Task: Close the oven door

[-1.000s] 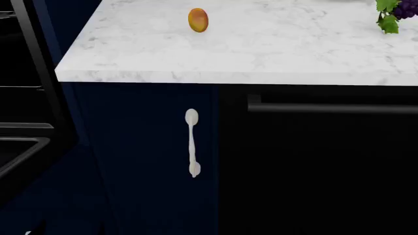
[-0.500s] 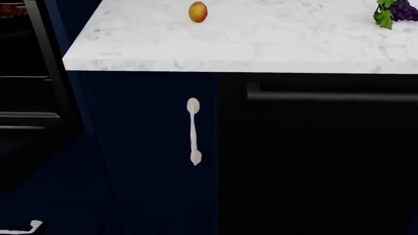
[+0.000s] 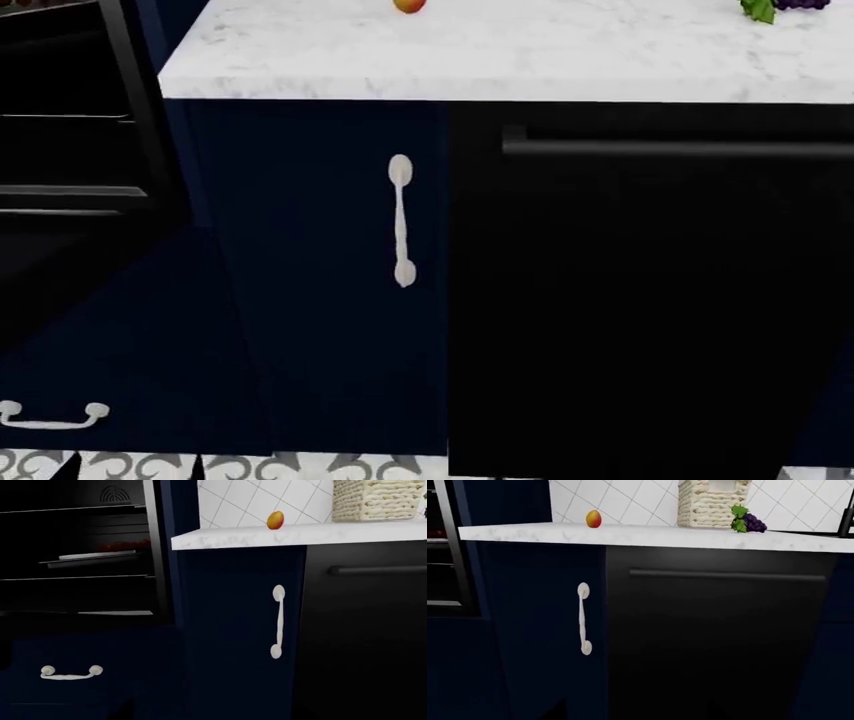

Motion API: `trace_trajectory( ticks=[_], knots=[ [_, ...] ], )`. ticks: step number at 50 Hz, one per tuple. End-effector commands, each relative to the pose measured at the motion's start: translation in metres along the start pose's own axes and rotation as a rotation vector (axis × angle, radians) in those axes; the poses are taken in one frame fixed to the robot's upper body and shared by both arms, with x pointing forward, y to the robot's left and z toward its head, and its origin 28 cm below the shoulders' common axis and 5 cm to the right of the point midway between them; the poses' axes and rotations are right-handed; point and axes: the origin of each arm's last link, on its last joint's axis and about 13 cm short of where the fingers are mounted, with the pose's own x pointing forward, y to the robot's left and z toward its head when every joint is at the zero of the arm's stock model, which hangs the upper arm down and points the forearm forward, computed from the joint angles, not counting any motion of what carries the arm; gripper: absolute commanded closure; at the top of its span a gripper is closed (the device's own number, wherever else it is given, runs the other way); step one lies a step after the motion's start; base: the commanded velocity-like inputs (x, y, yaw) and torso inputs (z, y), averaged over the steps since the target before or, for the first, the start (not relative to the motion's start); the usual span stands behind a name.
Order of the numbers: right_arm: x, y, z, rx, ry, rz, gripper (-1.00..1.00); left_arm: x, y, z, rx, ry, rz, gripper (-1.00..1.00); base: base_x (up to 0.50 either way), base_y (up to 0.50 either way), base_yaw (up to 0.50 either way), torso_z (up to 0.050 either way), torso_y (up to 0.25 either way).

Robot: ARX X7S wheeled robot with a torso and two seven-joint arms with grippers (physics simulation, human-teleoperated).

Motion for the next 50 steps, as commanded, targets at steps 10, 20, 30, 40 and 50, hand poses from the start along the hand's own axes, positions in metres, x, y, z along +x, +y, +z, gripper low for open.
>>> trace_trajectory(
  ticks=[10, 20, 30, 40, 50],
  knots=[
    [-0.001, 0.001, 0.000, -0.015, -0.007, 0.013, -1.00, -0.001, -0.001, 0.002, -0.018, -0.010, -0.001, -1.00, 0.00, 0.00, 0.00, 0.000, 0.000],
    [-0.001, 0.002, -0.001, -0.013, -0.006, 0.013, -1.00, -0.001, 0.000, 0.002, -0.024, -0.012, 0.006, -1.00, 0.00, 0.00, 0.00, -0.021, 0.000],
    [-0.001, 0.002, -0.004, -0.009, 0.001, 0.011, -1.00, -0.001, -0.001, 0.001, -0.021, -0.012, 0.004, -1.00, 0.00, 0.00, 0.00, -0.037, 0.000],
    [-0.001, 0.002, -0.004, -0.009, 0.002, 0.010, -1.00, -0.001, 0.000, -0.001, -0.012, -0.009, 0.001, -1.00, 0.00, 0.00, 0.00, -0.041, 0.000],
    [-0.001, 0.002, -0.004, -0.018, 0.009, 0.010, -1.00, -0.001, 0.001, 0.000, -0.010, -0.006, 0.004, -1.00, 0.00, 0.00, 0.00, -0.041, 0.000]
  ],
)
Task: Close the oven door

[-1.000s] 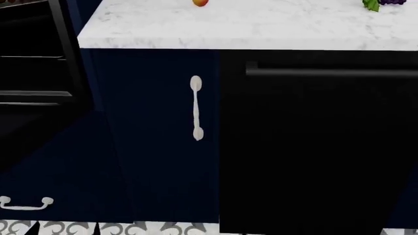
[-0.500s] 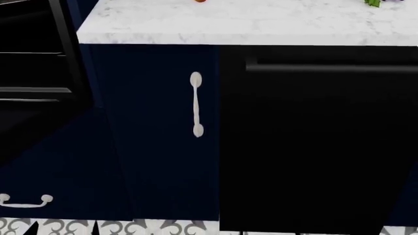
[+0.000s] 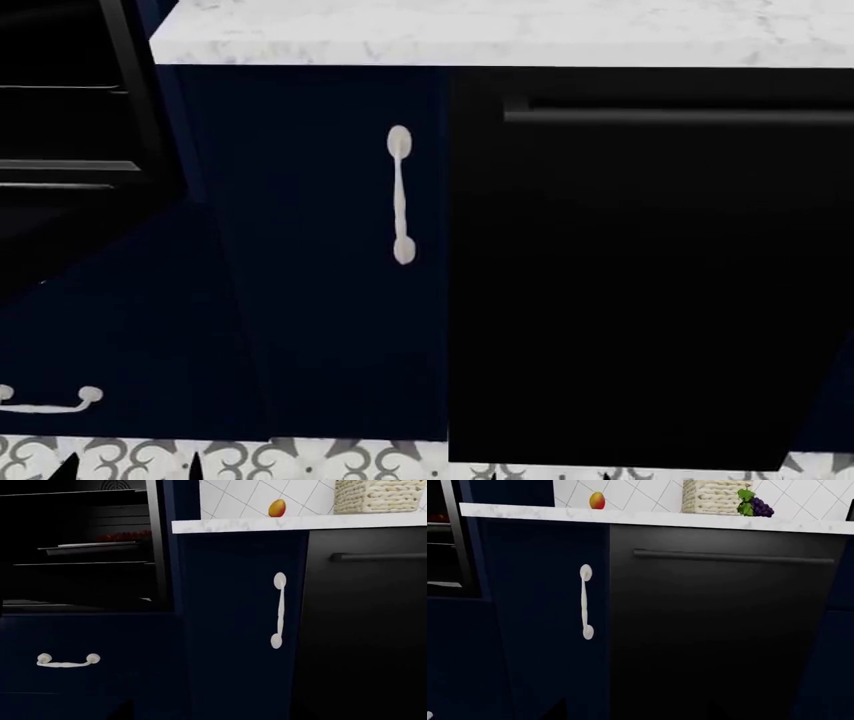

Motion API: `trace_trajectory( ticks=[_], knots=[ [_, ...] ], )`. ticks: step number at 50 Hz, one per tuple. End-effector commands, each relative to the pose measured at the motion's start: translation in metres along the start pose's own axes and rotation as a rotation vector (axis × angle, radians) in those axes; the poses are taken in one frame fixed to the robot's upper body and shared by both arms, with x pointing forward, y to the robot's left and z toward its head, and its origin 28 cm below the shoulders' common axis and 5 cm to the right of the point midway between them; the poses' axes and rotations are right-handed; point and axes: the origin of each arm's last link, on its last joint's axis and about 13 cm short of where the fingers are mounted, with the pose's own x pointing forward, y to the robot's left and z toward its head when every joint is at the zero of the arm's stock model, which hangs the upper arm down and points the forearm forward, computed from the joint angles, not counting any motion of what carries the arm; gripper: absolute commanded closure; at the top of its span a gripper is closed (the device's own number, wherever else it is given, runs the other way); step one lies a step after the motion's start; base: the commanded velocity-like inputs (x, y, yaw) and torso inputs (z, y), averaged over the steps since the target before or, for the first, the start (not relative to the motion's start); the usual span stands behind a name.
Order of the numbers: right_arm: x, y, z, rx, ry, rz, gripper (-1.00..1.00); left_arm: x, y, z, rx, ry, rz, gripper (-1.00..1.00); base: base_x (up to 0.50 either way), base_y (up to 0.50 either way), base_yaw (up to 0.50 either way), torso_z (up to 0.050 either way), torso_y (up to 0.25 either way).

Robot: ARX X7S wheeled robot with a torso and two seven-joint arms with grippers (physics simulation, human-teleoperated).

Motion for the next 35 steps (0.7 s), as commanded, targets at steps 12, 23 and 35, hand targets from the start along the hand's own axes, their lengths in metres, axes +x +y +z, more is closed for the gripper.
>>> trace_trajectory(
  ticks=[12, 23, 35],
  knots=[
    [0.001, 0.000, -0.004, 0.010, 0.025, 0.002, -1.00, 0.000, 0.002, -0.006, 0.022, 0.019, 0.008, -1.00, 0.00, 0.00, 0.00, -0.041, 0.000],
    [-0.001, 0.000, -0.006, 0.011, 0.037, 0.003, -1.00, 0.000, 0.005, -0.011, 0.030, 0.036, 0.021, -1.00, 0.00, 0.00, 0.00, -0.041, 0.000],
    [-0.002, 0.000, -0.006, 0.004, 0.040, 0.011, -1.00, -0.002, 0.008, -0.011, 0.039, 0.034, 0.029, -1.00, 0.00, 0.00, 0.00, -0.041, 0.000]
  ],
)
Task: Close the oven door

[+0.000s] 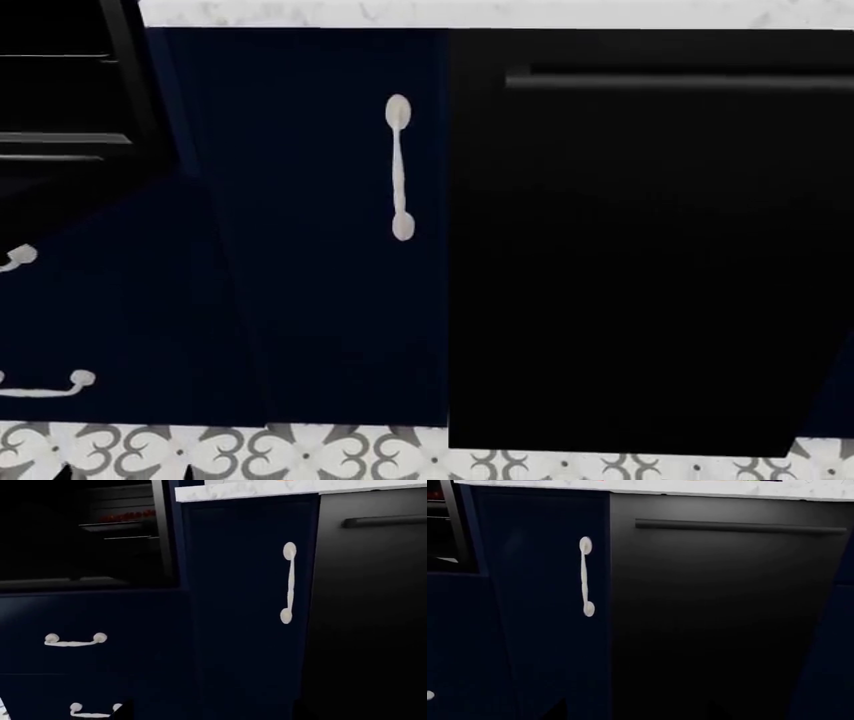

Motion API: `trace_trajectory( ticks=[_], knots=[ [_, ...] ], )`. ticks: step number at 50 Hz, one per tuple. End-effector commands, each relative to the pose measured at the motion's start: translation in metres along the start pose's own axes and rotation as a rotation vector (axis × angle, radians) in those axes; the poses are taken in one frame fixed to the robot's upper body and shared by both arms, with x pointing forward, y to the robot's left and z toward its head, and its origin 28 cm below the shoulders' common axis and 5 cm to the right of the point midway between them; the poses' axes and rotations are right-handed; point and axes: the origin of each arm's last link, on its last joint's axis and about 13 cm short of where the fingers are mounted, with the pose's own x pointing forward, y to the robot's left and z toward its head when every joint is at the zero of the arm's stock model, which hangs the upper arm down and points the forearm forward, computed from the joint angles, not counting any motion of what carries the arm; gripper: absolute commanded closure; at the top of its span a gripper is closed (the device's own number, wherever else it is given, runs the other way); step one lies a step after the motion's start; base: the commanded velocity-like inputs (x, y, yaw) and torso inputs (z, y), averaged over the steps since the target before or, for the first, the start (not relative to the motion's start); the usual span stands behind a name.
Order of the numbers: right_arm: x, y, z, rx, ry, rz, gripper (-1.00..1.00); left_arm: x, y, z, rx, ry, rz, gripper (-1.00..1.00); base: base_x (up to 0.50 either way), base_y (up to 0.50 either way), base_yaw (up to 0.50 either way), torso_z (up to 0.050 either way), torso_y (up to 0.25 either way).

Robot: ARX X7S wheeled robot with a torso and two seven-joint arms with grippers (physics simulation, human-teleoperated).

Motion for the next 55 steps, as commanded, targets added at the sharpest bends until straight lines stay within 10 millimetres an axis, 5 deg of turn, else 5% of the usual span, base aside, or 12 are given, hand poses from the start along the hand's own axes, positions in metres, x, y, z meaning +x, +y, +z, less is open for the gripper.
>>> trace_trajectory(
  ticks=[1, 19, 32, 40, 49, 55],
  knots=[
    [0.000, 0.001, -0.001, -0.003, 0.008, 0.008, -1.00, 0.000, 0.003, -0.002, 0.010, 0.004, 0.010, -1.00, 0.00, 0.00, 0.00, -0.041, 0.000],
    [-0.001, -0.001, -0.003, -0.007, 0.032, 0.007, -1.00, 0.000, 0.005, -0.005, 0.024, 0.024, 0.020, -1.00, 0.00, 0.00, 0.00, -0.041, 0.000],
    [-0.011, -0.002, -0.033, 0.041, 0.147, 0.024, -1.00, -0.007, 0.009, -0.037, 0.046, 0.134, 0.014, -1.00, 0.00, 0.00, 0.00, -0.040, 0.000],
    [-0.014, -0.002, -0.061, 0.091, 0.235, 0.030, -1.00, -0.012, 0.011, -0.083, 0.096, 0.291, 0.005, -1.00, 0.00, 0.00, 0.00, -0.002, 0.000],
    [-0.018, -0.005, -0.088, 0.116, 0.320, 0.015, -1.00, -0.009, 0.014, -0.097, 0.137, 0.361, 0.034, -1.00, 0.00, 0.00, 0.00, 0.000, 0.000],
    [-0.026, -0.004, -0.088, 0.107, 0.335, 0.012, -1.00, -0.015, 0.016, -0.099, 0.134, 0.365, 0.037, -1.00, 0.00, 0.00, 0.00, 0.000, 0.000]
  ],
)
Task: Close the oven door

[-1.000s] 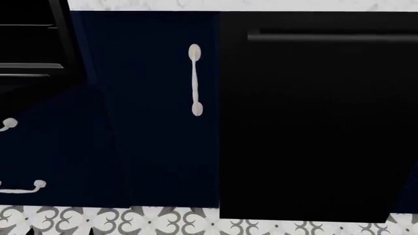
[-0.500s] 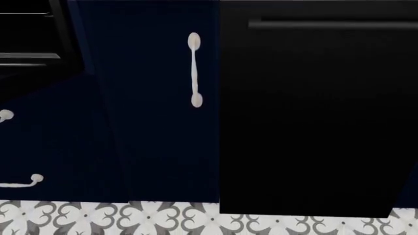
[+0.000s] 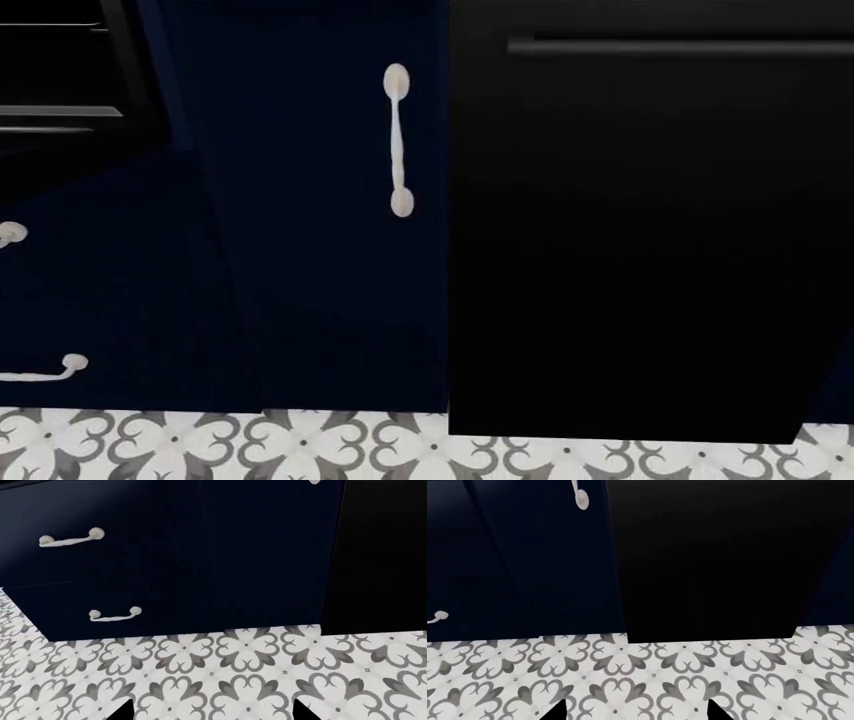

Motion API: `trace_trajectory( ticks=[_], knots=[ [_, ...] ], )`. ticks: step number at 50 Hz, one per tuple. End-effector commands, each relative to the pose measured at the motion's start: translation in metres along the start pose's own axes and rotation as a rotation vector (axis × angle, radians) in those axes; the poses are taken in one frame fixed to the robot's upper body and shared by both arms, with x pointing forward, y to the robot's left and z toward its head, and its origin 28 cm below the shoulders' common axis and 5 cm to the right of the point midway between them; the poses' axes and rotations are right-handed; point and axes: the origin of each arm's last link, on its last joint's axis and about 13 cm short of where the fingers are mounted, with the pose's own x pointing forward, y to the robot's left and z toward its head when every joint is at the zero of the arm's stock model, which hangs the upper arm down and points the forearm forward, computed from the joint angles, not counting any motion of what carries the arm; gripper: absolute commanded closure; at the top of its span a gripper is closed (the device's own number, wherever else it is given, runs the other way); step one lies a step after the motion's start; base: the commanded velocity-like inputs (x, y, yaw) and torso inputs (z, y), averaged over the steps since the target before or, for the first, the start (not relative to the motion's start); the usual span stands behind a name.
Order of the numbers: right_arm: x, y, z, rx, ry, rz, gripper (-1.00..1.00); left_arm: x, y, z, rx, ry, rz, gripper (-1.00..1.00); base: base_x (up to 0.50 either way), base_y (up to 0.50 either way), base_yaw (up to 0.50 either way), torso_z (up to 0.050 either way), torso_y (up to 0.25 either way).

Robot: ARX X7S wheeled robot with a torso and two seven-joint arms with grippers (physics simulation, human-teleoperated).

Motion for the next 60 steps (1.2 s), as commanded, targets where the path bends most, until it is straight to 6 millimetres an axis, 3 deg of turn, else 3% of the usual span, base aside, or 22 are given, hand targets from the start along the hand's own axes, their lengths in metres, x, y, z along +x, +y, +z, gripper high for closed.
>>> trace_trajectory(
  ticks=[1, 15, 38, 42, 60],
  knots=[
    [-0.007, -0.001, -0.017, 0.014, 0.064, -0.009, -1.00, -0.004, 0.002, -0.016, 0.026, 0.057, 0.011, -1.00, 0.00, 0.00, 0.00, 0.000, 0.000],
    [-0.003, 0.000, -0.016, 0.008, 0.048, -0.014, -1.00, -0.002, 0.002, -0.011, 0.038, 0.032, 0.023, -1.00, 0.00, 0.00, 0.00, 0.000, 0.000],
    [-0.005, 0.001, -0.012, 0.010, 0.026, -0.022, -1.00, -0.002, 0.002, -0.007, 0.037, 0.007, 0.024, -1.00, 0.00, 0.22, 0.00, 0.000, 0.000],
    [-0.004, 0.002, -0.012, 0.006, 0.032, -0.022, -1.00, 0.000, 0.000, -0.016, 0.040, 0.004, 0.024, -1.00, 0.00, 0.22, 0.00, 0.000, 0.000],
    [-0.004, 0.001, -0.013, 0.005, 0.025, -0.018, -1.00, -0.002, 0.001, -0.007, 0.044, -0.007, 0.032, -1.00, 0.00, 0.22, 0.00, 0.000, 0.000]
  ],
)
